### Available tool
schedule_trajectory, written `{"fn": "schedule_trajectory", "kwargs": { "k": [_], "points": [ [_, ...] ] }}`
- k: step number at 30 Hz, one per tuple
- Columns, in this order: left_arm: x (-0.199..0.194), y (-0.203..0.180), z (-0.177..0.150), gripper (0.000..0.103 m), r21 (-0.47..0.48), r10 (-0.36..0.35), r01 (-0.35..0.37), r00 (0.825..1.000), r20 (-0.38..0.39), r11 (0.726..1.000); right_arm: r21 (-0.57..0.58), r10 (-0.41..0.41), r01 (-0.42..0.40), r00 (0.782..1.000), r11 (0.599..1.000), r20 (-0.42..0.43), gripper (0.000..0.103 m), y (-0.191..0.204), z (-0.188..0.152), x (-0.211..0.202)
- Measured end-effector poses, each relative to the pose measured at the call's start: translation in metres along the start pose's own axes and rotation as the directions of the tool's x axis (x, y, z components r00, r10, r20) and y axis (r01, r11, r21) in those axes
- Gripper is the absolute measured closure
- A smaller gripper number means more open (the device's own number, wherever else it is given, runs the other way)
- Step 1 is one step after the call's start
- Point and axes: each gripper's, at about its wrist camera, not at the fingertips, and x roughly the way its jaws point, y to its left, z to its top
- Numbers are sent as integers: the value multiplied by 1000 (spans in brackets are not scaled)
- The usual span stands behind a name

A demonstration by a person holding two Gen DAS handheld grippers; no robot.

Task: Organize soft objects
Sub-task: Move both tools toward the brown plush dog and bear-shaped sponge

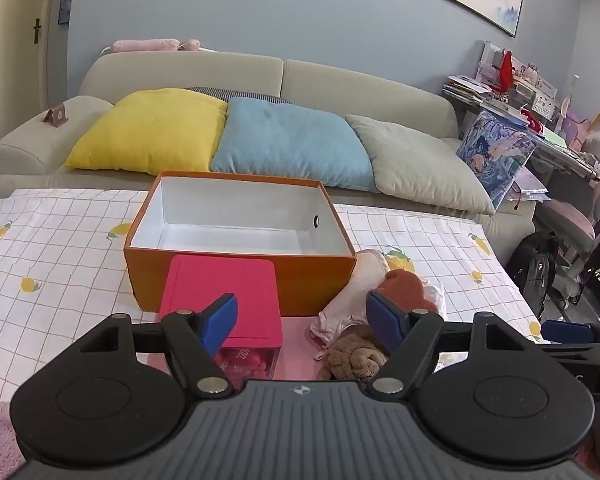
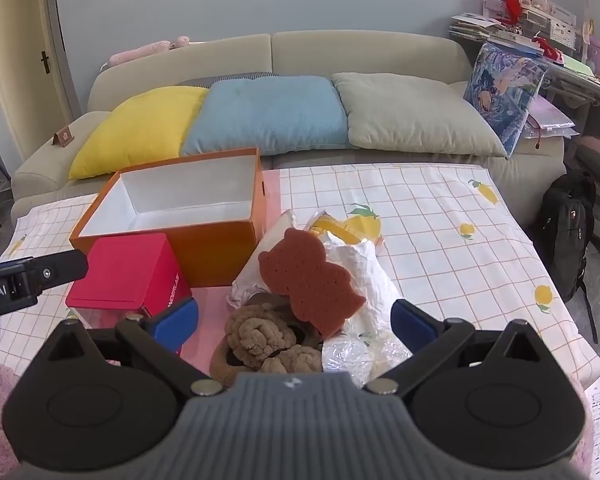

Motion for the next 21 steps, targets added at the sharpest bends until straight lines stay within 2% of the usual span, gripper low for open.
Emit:
{"fn": "schedule_trajectory", "kwargs": {
  "k": [21],
  "points": [
    [0, 1, -2, 20, 7, 7, -7, 1000, -5, 1000, -2, 1, -1, 1000, 1000, 4, 3, 0, -1, 0]
  ]
}}
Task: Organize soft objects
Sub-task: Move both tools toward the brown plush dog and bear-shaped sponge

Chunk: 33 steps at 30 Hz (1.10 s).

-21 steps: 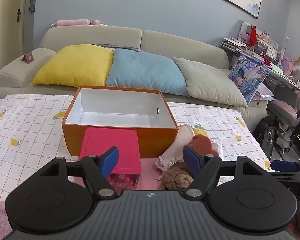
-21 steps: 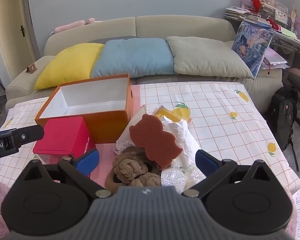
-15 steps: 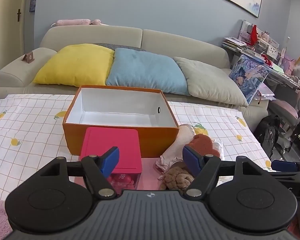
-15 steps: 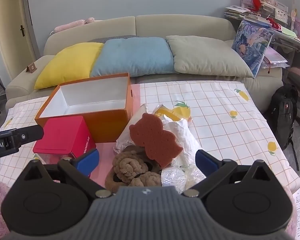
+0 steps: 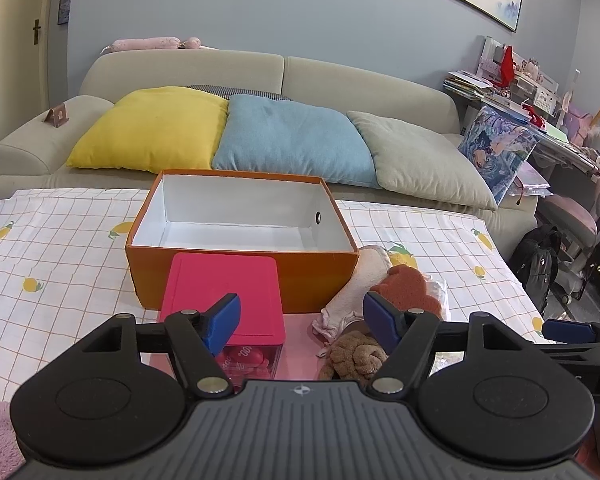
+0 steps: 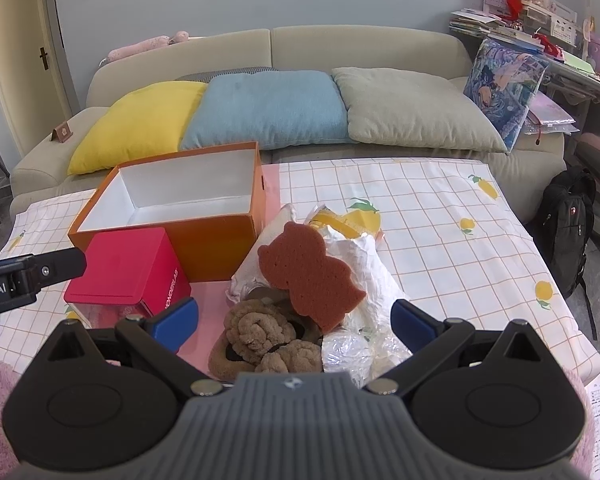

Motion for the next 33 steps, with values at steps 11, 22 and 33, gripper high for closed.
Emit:
{"fn": "schedule_trajectory", "kwargs": {
  "k": [11, 22, 33],
  "points": [
    [0, -2, -1, 21, 0, -6, 6, 1000, -7, 1000, -22, -28, 28, 1000, 999, 11, 3, 0, -1, 4],
    [-1, -3, -1, 21, 1, -14, 14, 1000, -18, 1000, -30, -45, 45, 999, 999, -7, 3, 1, 0, 5],
    [0, -3, -1, 22, 0, -18, 18, 1000, -23, 1000, -33, -43, 43, 999, 999, 3, 3, 1, 0, 7]
  ]
}}
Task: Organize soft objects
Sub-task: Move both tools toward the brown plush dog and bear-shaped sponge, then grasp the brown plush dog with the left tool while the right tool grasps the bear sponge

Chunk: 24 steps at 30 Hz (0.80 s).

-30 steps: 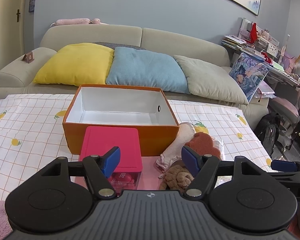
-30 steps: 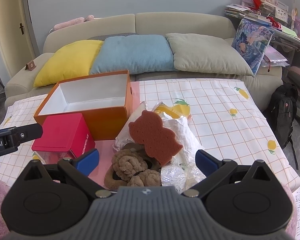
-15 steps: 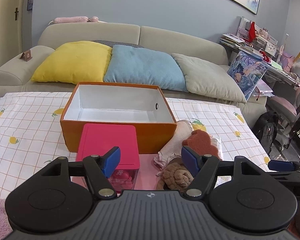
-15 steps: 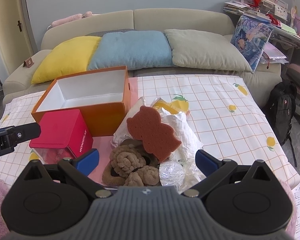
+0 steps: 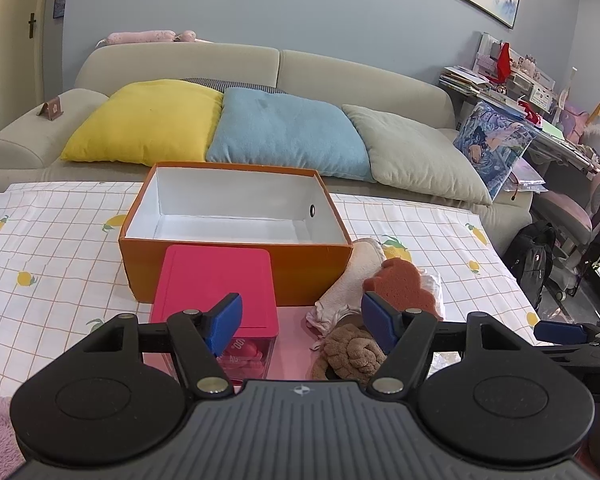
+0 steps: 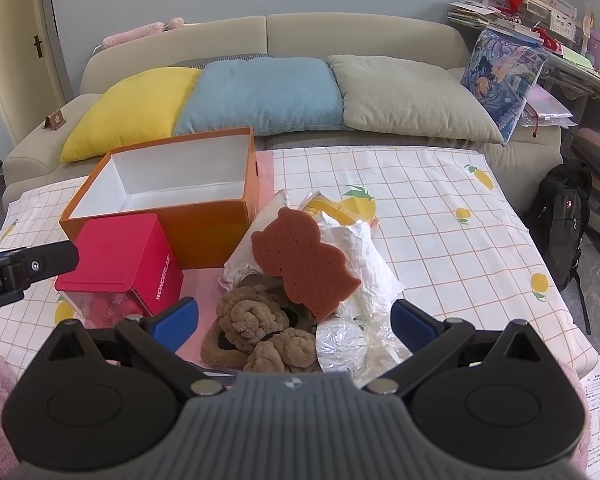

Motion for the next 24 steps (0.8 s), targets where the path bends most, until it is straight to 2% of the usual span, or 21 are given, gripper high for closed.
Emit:
{"fn": "schedule_trajectory", "kwargs": {
  "k": [4, 8, 13, 15, 19, 24],
  "points": [
    [1, -1, 0, 24, 4, -8, 8, 1000, -9, 1000, -8, -1, 1, 1000, 1000, -17, 3, -1, -1, 2],
    [6, -2, -1, 34, 24, -37, 38, 999, -34, 999, -25, 1, -1, 1000, 1000, -14, 7, -3, -4, 5],
    [18, -9, -9, 49, 66, -120, 126, 989, -90, 990, -46, -3, -1, 997, 999, -75, 30, -11, -15, 20],
    [28, -12, -14, 56, 76, -147, 157, 981, -129, 985, -42, 4, -9, 993, 999, -119, 34, -15, -21, 28],
    [57, -15, -21, 56, 46, -164, 177, 964, -209, 983, -61, -1, -8, 989, 998, -150, 44, -19, -33, 49],
    [93, -22, -29, 48, -27, -180, 180, 941, -286, 983, -36, 7, -14, 978, 999, -209, 44, -30, -36, 75]
  ]
}}
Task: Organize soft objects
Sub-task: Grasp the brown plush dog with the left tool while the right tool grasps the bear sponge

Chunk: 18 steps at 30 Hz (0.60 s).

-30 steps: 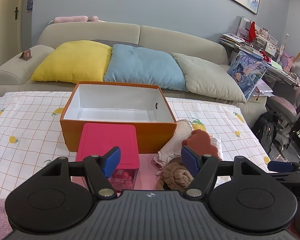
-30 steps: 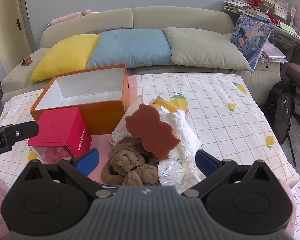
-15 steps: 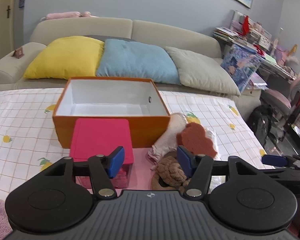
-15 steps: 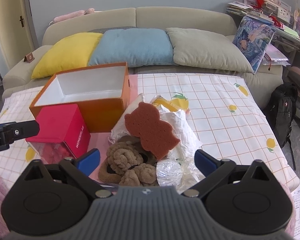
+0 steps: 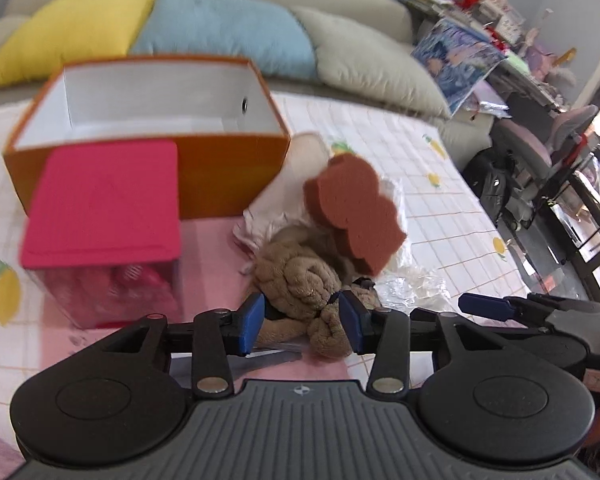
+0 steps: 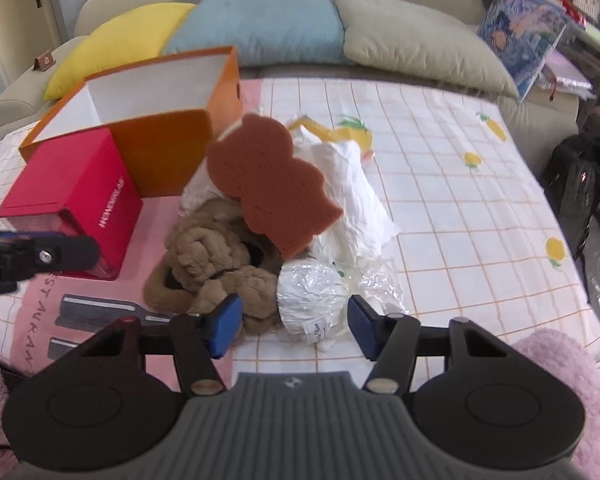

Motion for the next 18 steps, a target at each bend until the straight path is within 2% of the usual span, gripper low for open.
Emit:
{"fn": "schedule_trajectory", "kwargs": {
  "k": [1, 3, 7, 8, 9, 11, 14, 16, 18],
  "points": [
    [7, 0, 1, 46, -14, -4, 3, 1000, -16, 1000, 7, 9, -9, 1000, 1000, -11, 44, -2, 0, 5],
    [22, 0, 3, 35, -62, -10, 8, 999, -37, 998, 10, 24, -24, 1000, 1000, -6, 44, -5, 3, 10],
    [49, 5, 11, 33, -171, 13, -29, 996, -88, 985, -14, 27, -27, 999, 1000, 22, 44, -9, 14, 21],
    [56, 6, 14, 29, -187, 29, -46, 995, -95, 981, -28, 29, -28, 999, 999, 24, 43, -8, 17, 25],
    [62, 6, 16, 25, -204, 40, -61, 994, -105, 977, -45, 31, -30, 999, 999, 22, 40, -8, 20, 29],
    [72, 6, 19, 25, -229, 43, -71, 991, -128, 971, -78, 30, -29, 999, 997, 11, 36, -5, 25, 38],
    [86, 5, 22, 24, -235, 73, -112, 983, -169, 966, -185, 25, -21, 1000, 983, 18, 33, 3, 30, 50],
    [91, 4, 24, 24, -240, 71, -118, 978, -195, 964, -298, -18, 34, 998, 954, 56, 27, 13, 31, 56],
    [96, 4, 25, 24, -240, 73, -125, 974, -212, 963, -368, -24, 53, 996, 928, 81, 26, 18, 31, 62]
  ]
}}
